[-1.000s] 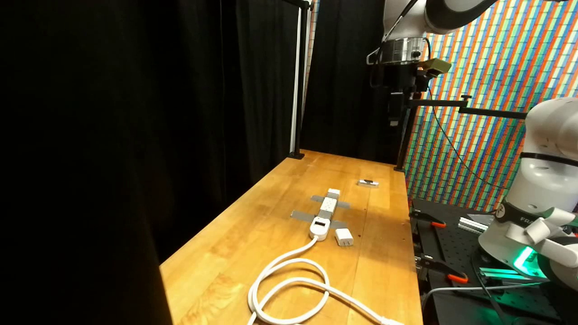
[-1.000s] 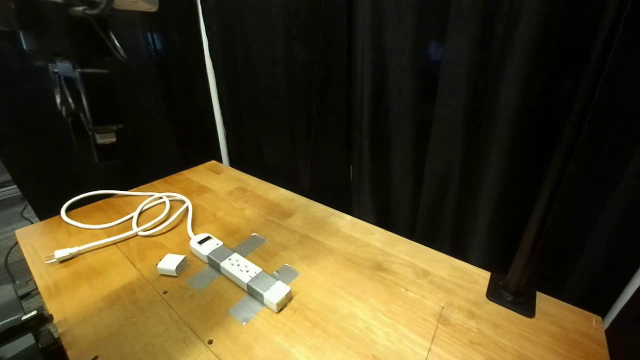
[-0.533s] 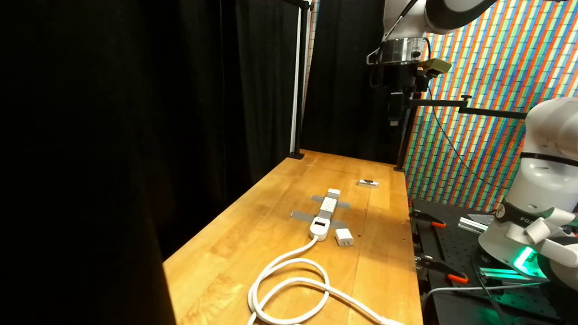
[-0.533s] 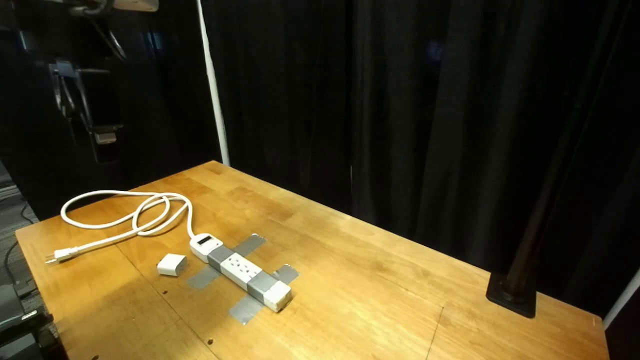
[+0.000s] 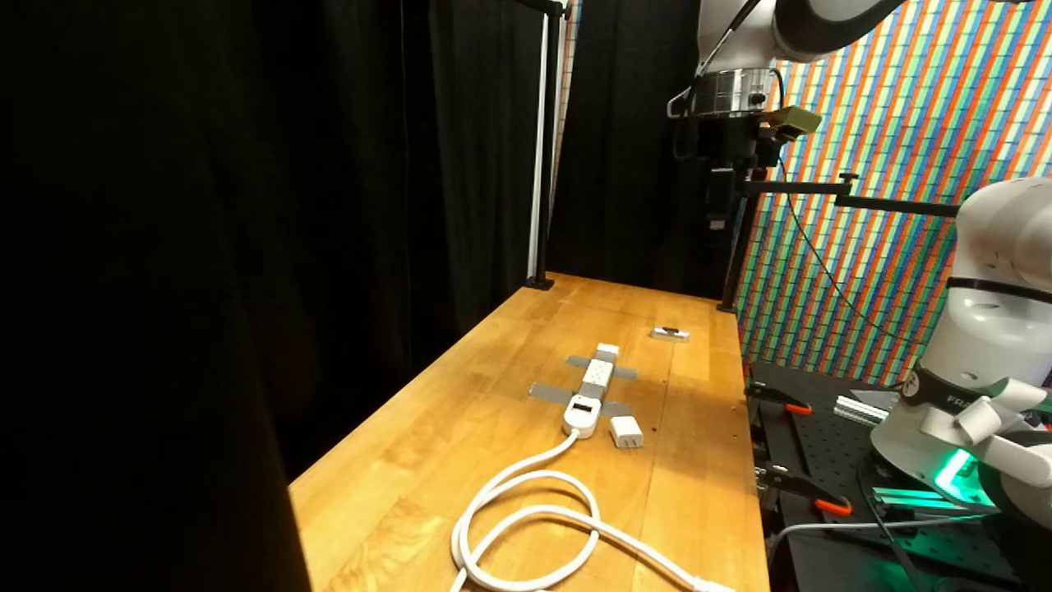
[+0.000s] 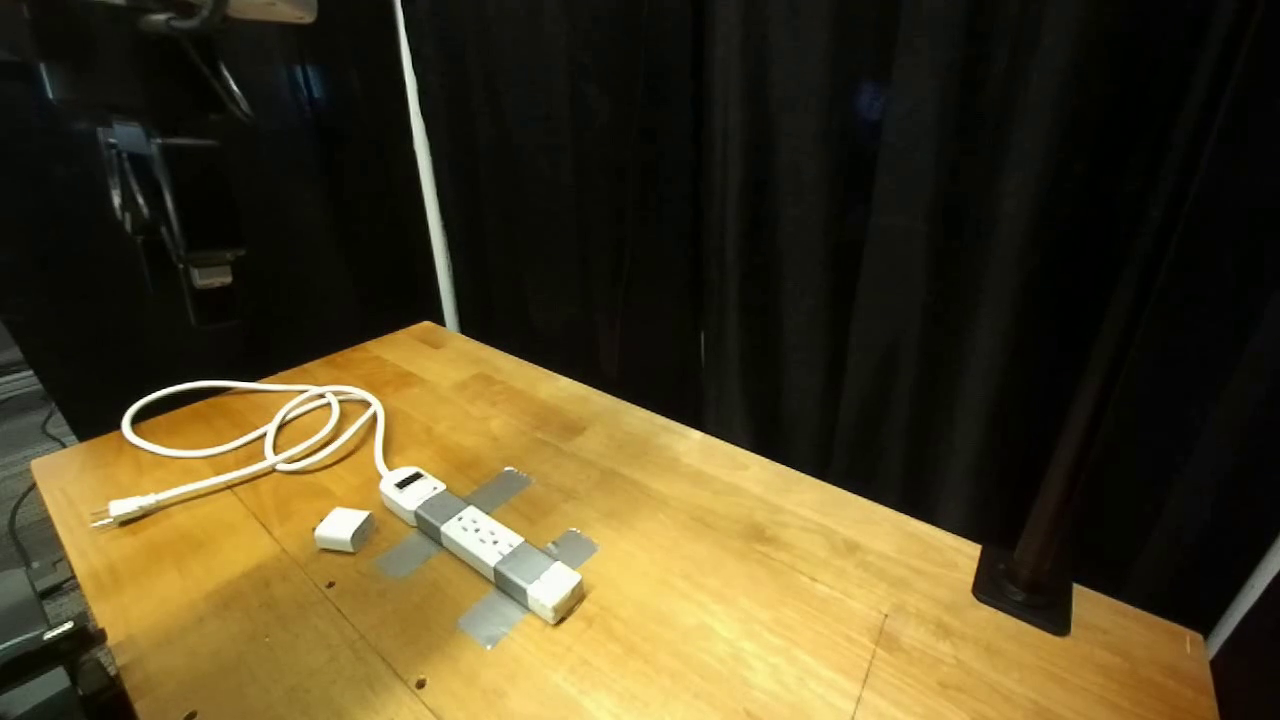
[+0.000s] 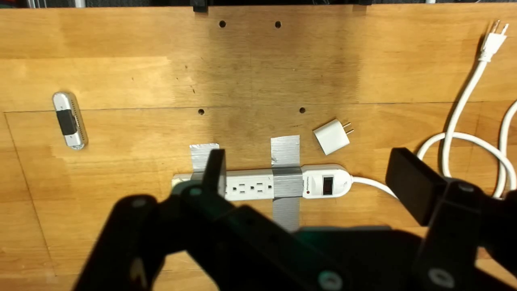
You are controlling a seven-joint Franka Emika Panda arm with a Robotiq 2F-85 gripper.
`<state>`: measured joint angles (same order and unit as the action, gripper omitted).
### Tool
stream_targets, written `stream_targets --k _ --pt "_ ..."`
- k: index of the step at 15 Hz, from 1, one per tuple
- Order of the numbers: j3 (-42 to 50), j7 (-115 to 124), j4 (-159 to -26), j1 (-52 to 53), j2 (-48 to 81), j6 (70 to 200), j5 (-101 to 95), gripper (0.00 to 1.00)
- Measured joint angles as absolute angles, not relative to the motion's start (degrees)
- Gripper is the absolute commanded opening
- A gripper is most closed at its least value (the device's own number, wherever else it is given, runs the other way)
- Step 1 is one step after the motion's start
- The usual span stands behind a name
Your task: Plug the USB head into the extension cable
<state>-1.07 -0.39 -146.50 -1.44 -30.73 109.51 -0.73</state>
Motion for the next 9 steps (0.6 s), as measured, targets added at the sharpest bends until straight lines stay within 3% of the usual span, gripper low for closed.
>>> stream_targets --k 5,9 --pt "-1.5 5.7 -147.1 -2.4 -29.5 111.8 -2.2 1.0" --pt "-1.6 8.5 -148.7 -2.1 -23.7 123.6 -1.0 1.0"
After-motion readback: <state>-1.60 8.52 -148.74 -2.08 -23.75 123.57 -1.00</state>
